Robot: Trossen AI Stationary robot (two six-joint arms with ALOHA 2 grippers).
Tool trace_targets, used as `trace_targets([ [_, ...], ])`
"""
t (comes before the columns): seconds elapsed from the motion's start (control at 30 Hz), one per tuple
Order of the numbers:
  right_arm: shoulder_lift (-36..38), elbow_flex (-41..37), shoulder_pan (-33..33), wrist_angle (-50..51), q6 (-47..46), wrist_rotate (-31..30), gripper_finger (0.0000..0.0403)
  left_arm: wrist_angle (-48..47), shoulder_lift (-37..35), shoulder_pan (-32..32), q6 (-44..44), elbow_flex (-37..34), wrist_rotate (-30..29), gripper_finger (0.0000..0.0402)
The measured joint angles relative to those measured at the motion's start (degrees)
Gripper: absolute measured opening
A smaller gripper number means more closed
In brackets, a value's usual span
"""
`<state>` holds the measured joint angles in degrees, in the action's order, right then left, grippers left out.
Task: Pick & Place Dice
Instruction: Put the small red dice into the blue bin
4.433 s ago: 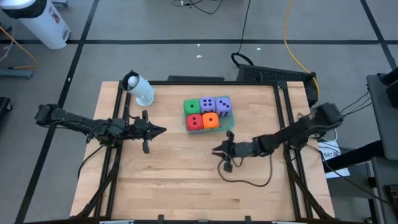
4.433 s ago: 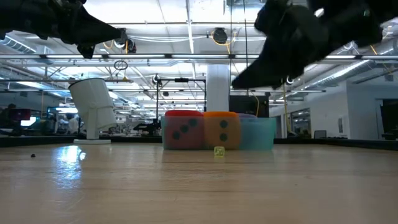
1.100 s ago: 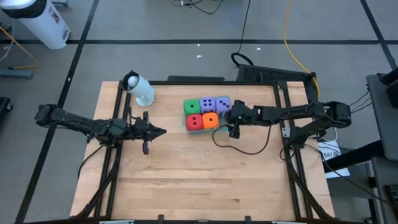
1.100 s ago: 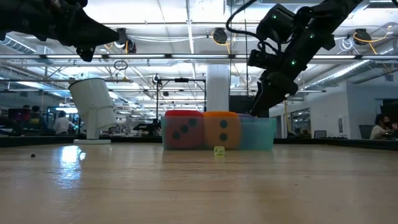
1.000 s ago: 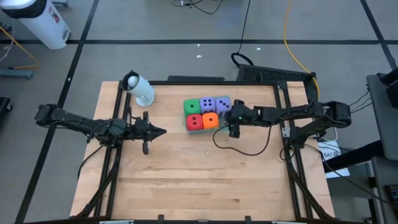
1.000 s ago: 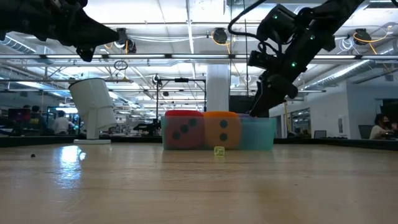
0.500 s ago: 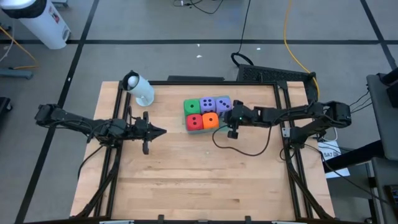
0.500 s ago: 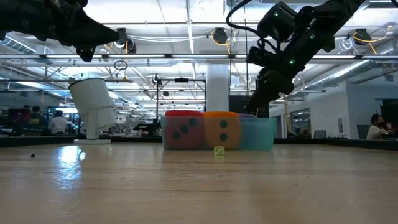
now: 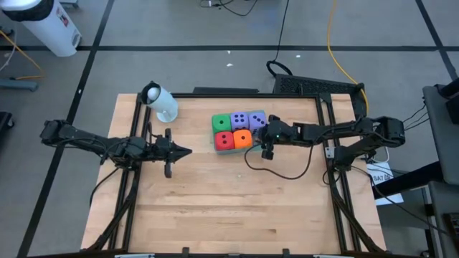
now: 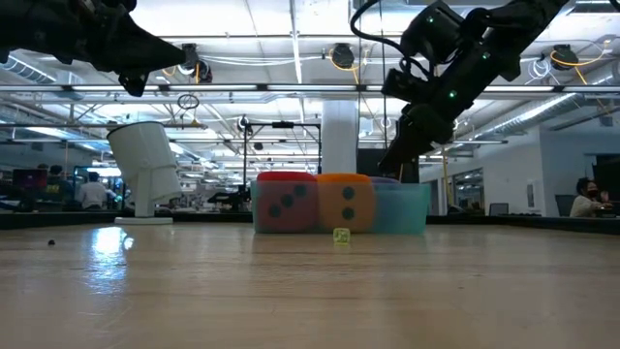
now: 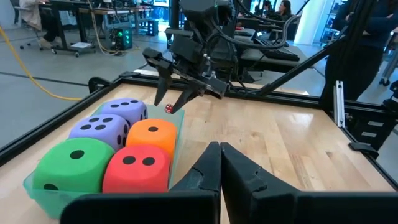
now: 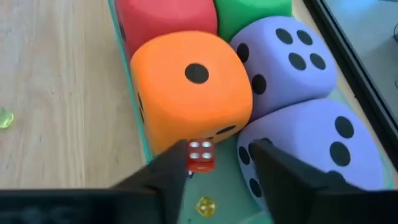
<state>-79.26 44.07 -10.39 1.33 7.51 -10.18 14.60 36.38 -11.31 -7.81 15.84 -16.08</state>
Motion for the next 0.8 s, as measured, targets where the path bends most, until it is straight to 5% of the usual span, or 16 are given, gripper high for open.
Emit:
trace_targets([
  [0.13, 0.0, 0.0, 0.0, 0.5, 0.4, 1.3, 0.0046, 0.0, 0.0, 0.0, 0.0, 0.0, 0.0, 0.0012],
  [0.23, 0.0, 0.0, 0.0, -0.1, 0.3, 1.4, 0.0036, 0.0, 0.0, 0.0, 0.0, 0.0, 0.0, 0.0019],
  [0.3, 0.0, 0.0, 0.0, -0.6, -0.6, 1.4, 0.0061, 0.0, 0.0, 0.0, 0.0, 0.0, 0.0, 0.0015],
  [0.57, 0.0, 0.0, 0.0, -0.7, 2.4, 1.3, 0.0291, 1.5, 1.6, 0.0, -6.8, 0.0, 0.8, 0.0007],
  [0.8, 0.8, 0.0, -1.2, -5.8, 8.5, 6.1, 0.0332, 13.7, 15.6, 2.6, -11.8, 2.1, 1.0, 0.0002],
])
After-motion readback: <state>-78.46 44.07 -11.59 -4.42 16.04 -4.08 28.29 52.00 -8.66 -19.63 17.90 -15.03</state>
